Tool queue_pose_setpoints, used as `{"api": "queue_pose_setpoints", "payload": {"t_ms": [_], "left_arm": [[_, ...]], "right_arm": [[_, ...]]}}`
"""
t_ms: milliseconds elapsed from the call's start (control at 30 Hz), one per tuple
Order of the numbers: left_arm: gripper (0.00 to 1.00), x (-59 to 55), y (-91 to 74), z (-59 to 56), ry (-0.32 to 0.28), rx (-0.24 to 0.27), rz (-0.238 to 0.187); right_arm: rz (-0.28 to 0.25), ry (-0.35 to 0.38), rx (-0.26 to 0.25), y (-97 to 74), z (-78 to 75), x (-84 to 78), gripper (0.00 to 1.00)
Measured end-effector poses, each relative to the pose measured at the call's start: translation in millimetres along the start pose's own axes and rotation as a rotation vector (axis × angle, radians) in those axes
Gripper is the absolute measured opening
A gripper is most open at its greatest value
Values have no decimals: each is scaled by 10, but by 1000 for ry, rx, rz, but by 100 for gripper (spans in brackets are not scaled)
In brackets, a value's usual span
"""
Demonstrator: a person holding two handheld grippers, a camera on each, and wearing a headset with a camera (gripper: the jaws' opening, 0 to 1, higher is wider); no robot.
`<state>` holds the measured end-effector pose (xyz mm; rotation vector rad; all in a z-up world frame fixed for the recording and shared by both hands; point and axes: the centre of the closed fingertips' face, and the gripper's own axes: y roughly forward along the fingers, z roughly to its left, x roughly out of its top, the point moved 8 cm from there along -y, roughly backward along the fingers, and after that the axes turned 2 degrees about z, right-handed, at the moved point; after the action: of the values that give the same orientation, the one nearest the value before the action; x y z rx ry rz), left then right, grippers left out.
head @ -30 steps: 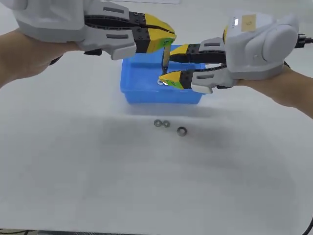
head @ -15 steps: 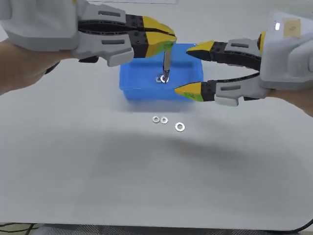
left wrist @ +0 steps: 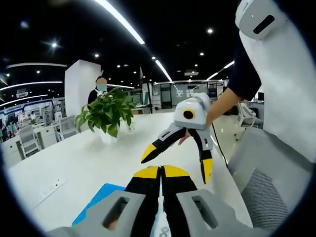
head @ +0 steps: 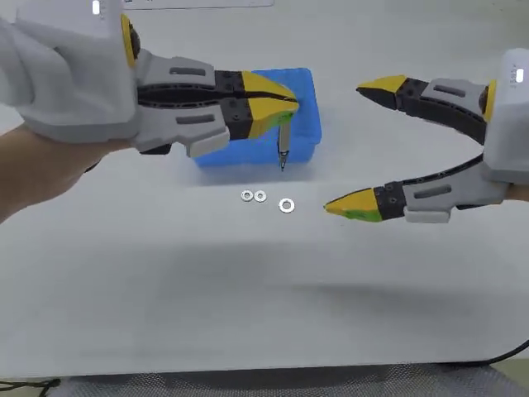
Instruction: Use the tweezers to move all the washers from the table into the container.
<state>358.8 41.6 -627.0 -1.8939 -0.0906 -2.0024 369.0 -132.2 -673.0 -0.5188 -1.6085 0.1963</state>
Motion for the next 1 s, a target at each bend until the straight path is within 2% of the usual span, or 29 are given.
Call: {"api": "queue_pose_setpoints", "payload": {"t_ms": [233, 500, 633, 1000], "left_arm": [[4, -102, 59, -119, -11, -7, 18], [4, -194, 111, -222, -31, -27, 35], [4, -227, 117, -223, -36, -26, 48], [4, -292, 128, -214, -49, -28, 44]], "right_arm": [[45, 39, 23, -87, 188, -165, 99], [108, 63, 32, -125, 335, -342, 100], [107, 88, 45, -127, 398, -382, 100], [103, 121, 74, -120, 462, -409, 100]]}}
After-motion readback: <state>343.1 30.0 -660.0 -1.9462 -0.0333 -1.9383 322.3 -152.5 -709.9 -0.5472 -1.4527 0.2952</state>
